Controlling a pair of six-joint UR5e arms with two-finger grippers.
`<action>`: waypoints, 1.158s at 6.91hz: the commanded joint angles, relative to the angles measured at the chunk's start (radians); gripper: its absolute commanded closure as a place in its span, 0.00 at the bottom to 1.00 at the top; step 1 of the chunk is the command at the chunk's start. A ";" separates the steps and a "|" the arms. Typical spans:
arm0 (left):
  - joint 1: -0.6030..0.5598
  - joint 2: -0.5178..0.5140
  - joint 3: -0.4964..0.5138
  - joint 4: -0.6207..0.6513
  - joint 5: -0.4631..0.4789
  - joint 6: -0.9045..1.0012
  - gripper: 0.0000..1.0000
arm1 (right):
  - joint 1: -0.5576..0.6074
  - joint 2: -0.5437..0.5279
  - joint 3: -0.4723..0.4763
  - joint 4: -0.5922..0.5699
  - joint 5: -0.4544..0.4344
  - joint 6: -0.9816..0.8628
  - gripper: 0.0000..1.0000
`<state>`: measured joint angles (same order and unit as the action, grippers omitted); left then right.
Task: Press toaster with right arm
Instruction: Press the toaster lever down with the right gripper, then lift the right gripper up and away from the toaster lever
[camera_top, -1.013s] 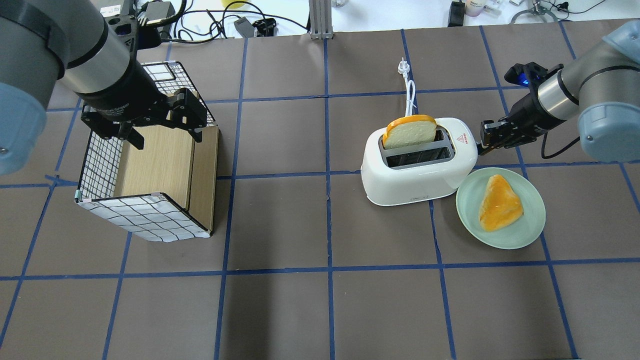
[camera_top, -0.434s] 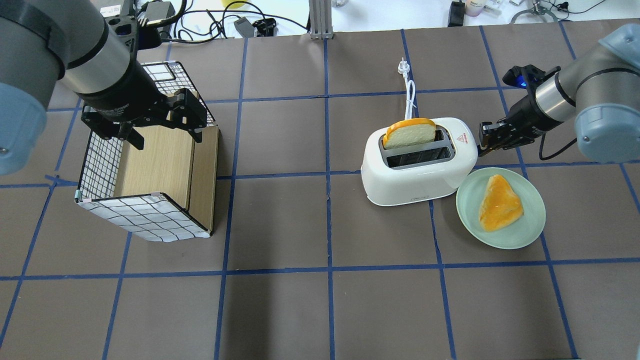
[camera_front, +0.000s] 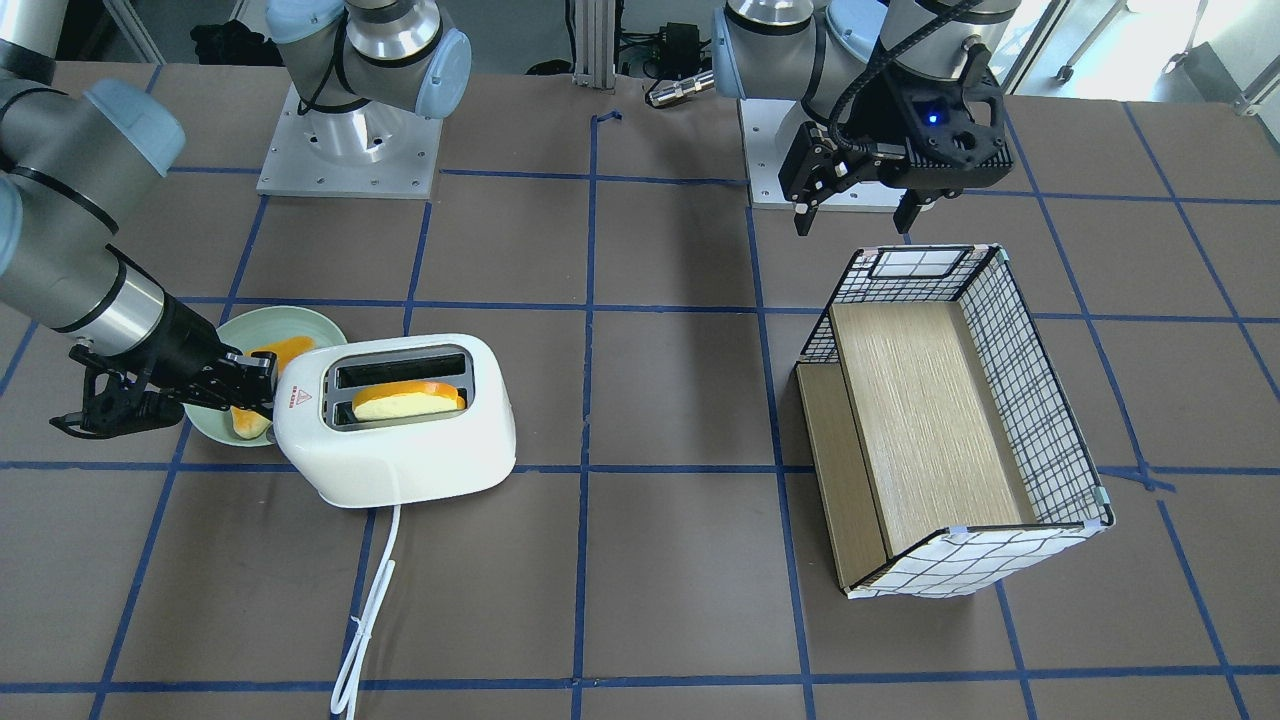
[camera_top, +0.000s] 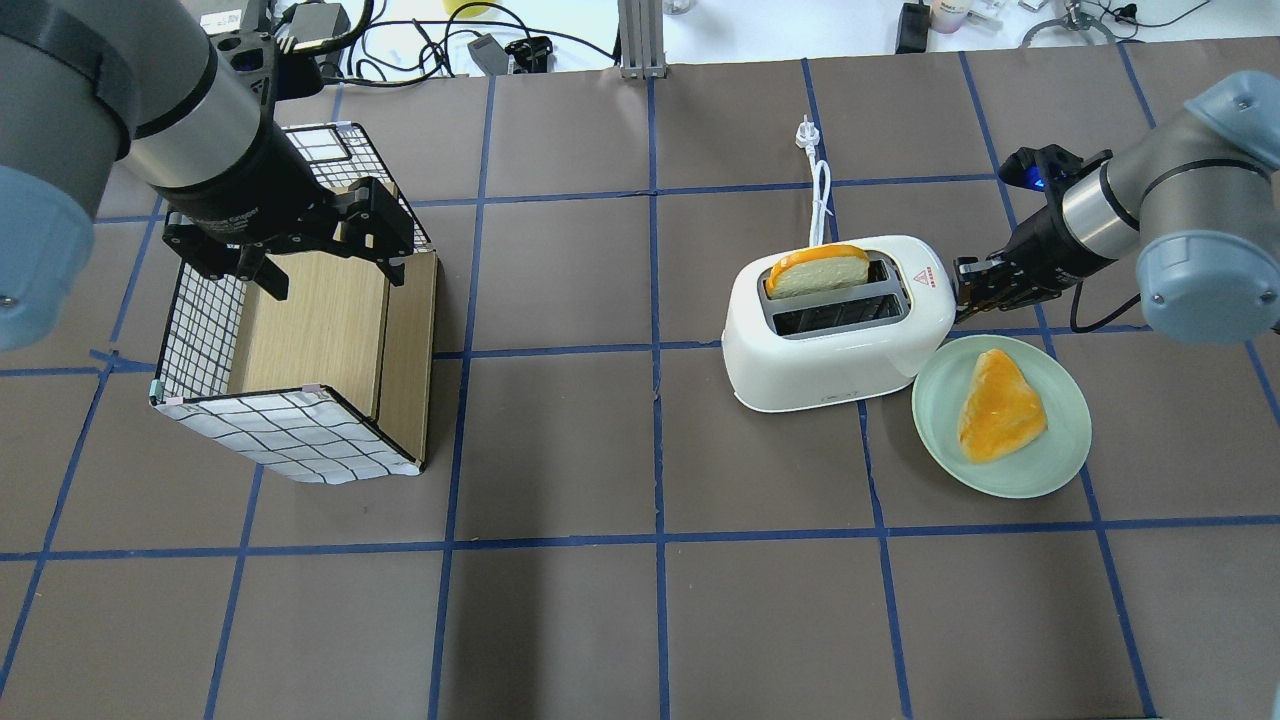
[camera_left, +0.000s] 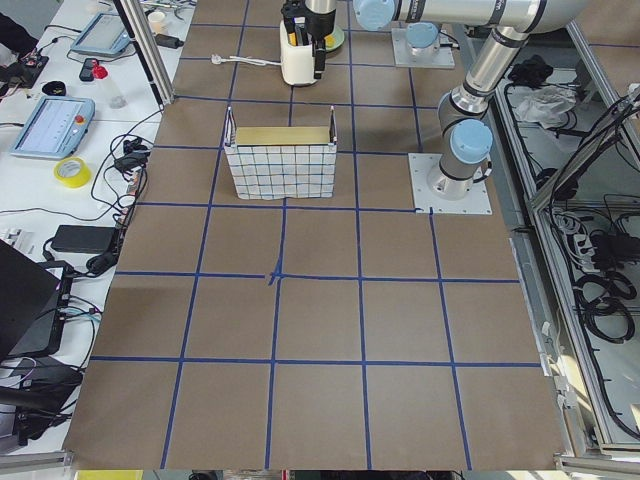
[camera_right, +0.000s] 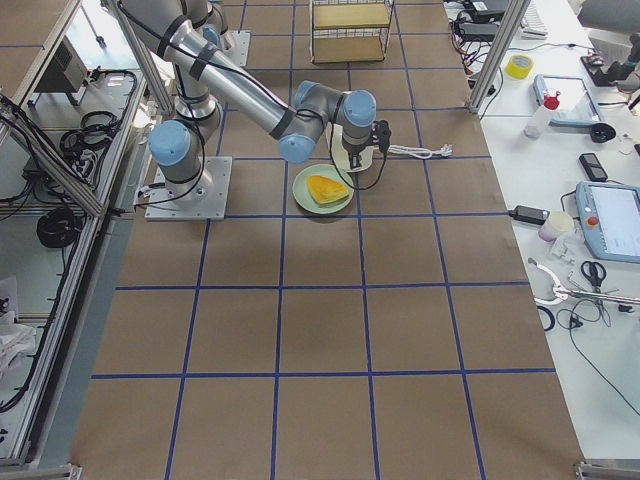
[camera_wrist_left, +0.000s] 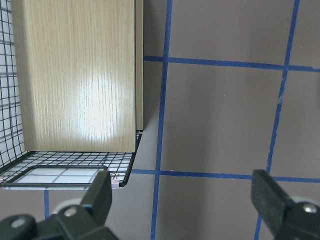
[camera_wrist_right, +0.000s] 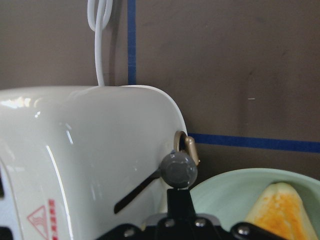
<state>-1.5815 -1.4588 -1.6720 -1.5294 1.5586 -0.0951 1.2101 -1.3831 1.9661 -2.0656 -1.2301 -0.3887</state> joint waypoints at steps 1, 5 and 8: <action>0.000 0.000 0.000 0.000 0.000 0.000 0.00 | 0.000 -0.010 -0.010 -0.001 -0.009 0.011 1.00; 0.000 0.000 0.002 0.000 0.000 0.000 0.00 | 0.002 -0.080 -0.081 0.019 -0.081 0.085 0.00; 0.000 0.000 0.000 0.000 0.000 0.000 0.00 | 0.005 -0.167 -0.152 0.210 -0.175 0.103 0.00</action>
<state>-1.5816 -1.4588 -1.6712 -1.5294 1.5585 -0.0951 1.2136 -1.5163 1.8600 -1.9583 -1.3594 -0.2900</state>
